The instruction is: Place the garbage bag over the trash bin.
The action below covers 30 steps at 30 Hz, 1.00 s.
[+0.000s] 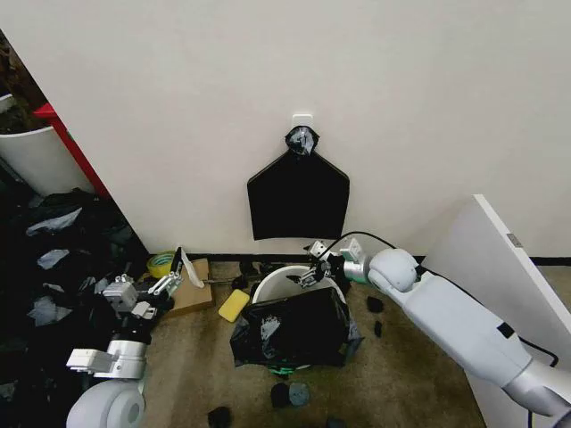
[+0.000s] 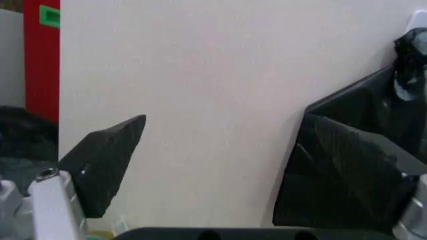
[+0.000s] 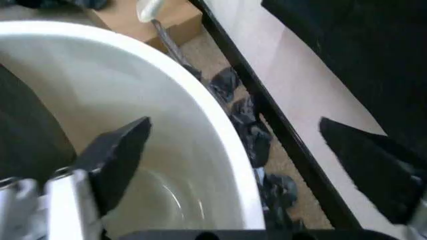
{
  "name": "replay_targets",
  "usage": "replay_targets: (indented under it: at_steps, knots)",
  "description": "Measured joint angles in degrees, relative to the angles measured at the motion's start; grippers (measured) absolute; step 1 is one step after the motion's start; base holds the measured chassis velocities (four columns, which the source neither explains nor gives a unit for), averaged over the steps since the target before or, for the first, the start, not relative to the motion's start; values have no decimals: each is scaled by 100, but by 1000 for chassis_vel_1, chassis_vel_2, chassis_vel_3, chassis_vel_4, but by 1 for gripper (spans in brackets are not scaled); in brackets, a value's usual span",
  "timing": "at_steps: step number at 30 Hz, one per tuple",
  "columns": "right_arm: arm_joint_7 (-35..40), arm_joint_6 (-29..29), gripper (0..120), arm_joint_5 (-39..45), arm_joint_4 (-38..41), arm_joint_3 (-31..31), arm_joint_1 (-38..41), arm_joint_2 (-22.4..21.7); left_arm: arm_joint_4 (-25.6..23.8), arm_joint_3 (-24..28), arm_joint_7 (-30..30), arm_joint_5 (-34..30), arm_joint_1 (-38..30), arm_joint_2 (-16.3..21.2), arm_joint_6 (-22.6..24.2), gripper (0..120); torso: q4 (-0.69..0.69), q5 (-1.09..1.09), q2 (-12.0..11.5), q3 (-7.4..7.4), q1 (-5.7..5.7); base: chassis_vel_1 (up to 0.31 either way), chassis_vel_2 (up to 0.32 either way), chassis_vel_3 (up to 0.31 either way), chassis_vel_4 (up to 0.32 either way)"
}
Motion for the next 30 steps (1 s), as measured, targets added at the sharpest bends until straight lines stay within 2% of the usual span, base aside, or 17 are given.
replay_targets:
  at_steps: [5, 6, 12, 13, 16, 21, 24, 26, 29, 30]
  knots:
    - [-39, -8, 69, -79, -28, -21, 2, -36, -28, 74, -167, 20, -41, 14, 137, 100, 1, 0, 1, 0, 0, 0, 0, 0, 0]
    - [-39, -8, 69, -79, -28, -21, 2, -36, -28, 74, -167, 20, -41, 14, 137, 100, 1, 0, 1, 0, 0, 0, 0, 0, 0]
    - [-106, -7, 43, -189, -27, -38, -73, -65, -31, 139, -376, 20, -67, 23, 260, 100, 1, 0, 2, 0, 0, 0, 0, 0, 0]
    - [-106, -7, 43, -189, -27, -38, -73, -65, -31, 139, -376, 20, -67, 23, 260, 100, 1, 0, 2, 0, 0, 0, 0, 0, 0]
    - [-104, -7, 32, -194, 3, -34, -137, -83, -37, 140, -483, 20, -62, 33, 299, 100, 1, 0, 2, 0, 0, 0, 0, 0, 0]
    - [98, -117, 12, 53, 169, 4, -286, -183, -81, 131, -629, 1, -39, 48, 354, 100, 1, 0, 2, -1, -1, 0, 0, 0, 0]
    - [275, -223, 8, 262, 271, 23, -354, -249, -93, 132, -671, -12, -33, 50, 367, 100, 2, 2, 1, 0, -1, 0, 0, 0, 0]
    - [578, -408, 4, 582, 458, 74, -456, -374, -109, 150, -710, -21, -28, 48, 381, 100, 3, 1, 2, -1, -1, 0, 0, 0, 0]
    - [999, -649, 4, 957, 648, 115, -572, -500, -122, 183, -746, -24, -21, 39, 400, 100, 2, 1, 2, -1, -1, 0, 0, 0, 0]
    - [1371, -826, 4, 1260, 805, 150, -667, -589, -139, 202, -766, -26, -20, 32, 409, 100, 2, 1, 2, -1, -1, 0, 0, 0, 0]
